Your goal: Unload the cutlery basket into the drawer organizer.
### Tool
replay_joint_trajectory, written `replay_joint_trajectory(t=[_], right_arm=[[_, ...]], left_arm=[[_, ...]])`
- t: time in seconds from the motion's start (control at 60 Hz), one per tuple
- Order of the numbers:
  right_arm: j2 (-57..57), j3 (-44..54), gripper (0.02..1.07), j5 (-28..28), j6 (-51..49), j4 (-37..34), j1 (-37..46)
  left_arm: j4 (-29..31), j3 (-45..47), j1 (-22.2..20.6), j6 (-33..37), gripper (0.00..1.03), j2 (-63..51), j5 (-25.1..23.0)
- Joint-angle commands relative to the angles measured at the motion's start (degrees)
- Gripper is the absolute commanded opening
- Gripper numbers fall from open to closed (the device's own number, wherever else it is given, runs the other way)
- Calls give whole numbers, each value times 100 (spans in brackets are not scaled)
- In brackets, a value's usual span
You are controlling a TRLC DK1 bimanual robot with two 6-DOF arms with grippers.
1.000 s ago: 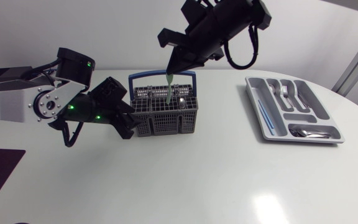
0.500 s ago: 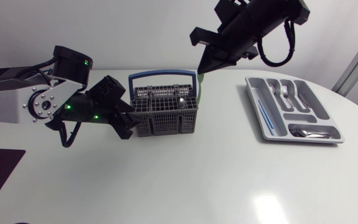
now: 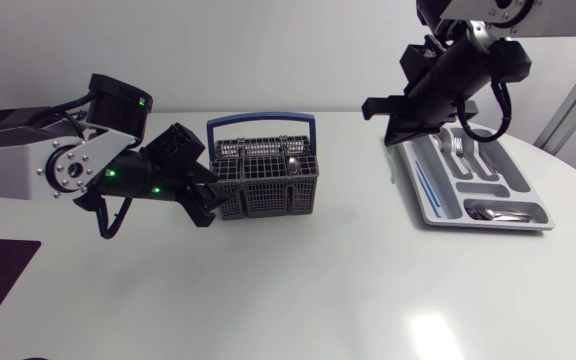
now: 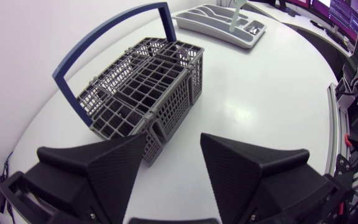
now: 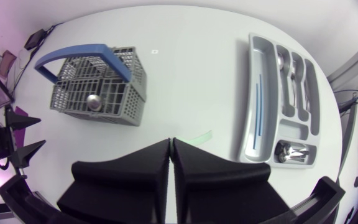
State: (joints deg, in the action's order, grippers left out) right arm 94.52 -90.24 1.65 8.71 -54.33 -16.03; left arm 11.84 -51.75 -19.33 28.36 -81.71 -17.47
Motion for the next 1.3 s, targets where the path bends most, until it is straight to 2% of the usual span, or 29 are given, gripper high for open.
replay_joint_trajectory(t=[0.0, 0.183, 0.667, 1.117, 1.283], right_arm=[[-215, 279, 8, -253, -142, 124, 162], [-496, 779, 8, -789, -326, 405, 513], [-558, 1562, 8, -1237, -933, 1187, 1937], [23, 1896, 8, -1316, -1442, 2128, 3106], [286, 1957, 8, -1308, -1530, 2435, 3308]], left_arm=[[73, -81, -71, 56, 63, 147, 16], [108, -178, -106, 38, 63, 164, 16], [267, -521, -229, -6, 63, 33, -10], [293, -837, -273, 3, 63, -345, -54], [311, -907, -308, -15, 63, -389, -54]])
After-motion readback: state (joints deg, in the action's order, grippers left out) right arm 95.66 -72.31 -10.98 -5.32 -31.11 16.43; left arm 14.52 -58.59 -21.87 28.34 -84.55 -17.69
